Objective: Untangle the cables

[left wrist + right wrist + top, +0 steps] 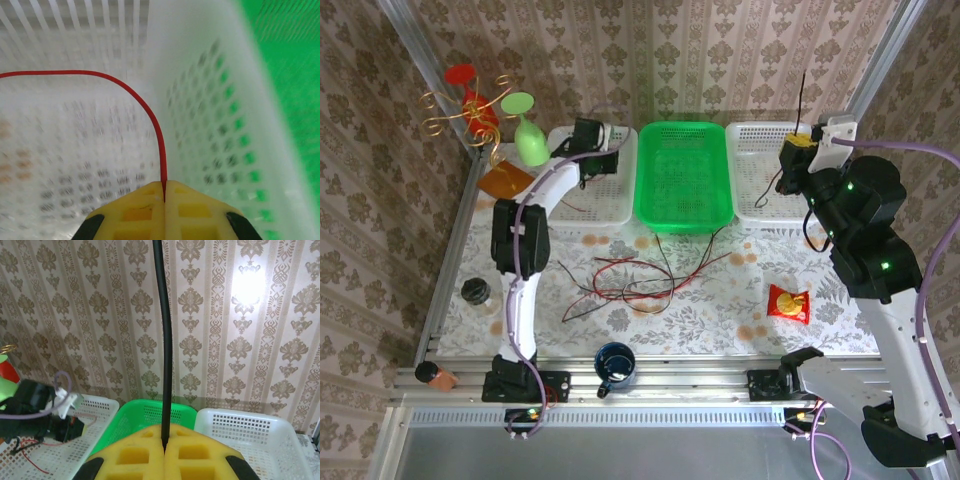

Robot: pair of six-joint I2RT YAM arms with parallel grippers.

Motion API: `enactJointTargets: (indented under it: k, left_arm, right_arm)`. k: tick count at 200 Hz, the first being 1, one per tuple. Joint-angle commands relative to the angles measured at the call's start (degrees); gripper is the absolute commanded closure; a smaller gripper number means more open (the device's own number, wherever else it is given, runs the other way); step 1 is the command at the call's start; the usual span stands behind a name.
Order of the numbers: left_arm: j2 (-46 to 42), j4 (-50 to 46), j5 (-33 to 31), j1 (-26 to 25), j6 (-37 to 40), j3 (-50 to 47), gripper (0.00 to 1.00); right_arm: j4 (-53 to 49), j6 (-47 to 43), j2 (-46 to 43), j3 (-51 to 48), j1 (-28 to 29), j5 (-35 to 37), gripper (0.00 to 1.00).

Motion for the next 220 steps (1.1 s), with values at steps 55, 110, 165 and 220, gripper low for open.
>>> enactJointTargets:
  k: [55,110,165,220]
  left_arm:
    - [4.0,-5.7,6.3,1.0,0.4,1.6,0.74]
    - [-4.2,-3.8,5.5,1.0,3.5,1.6,0.23]
    - [-7.4,-9.8,-0.5,0.7,8.0,6.9,0.18]
    - [-17.4,-12.4,2.0,-1.0,8.3,2.9,0.18]
  right_arm:
    - [-1.6,1.6,1.0,0.5,-0.8,0.6,1.0]
    - [-4.2,6.5,4.8,2.9,-1.7,1.5,1.0]
    - [-6.2,7.0,7.8,4.4,-2.5,2.1,1.0]
    - [-8.7,3.2,15.4,12.0,-4.7,7.9,1.0]
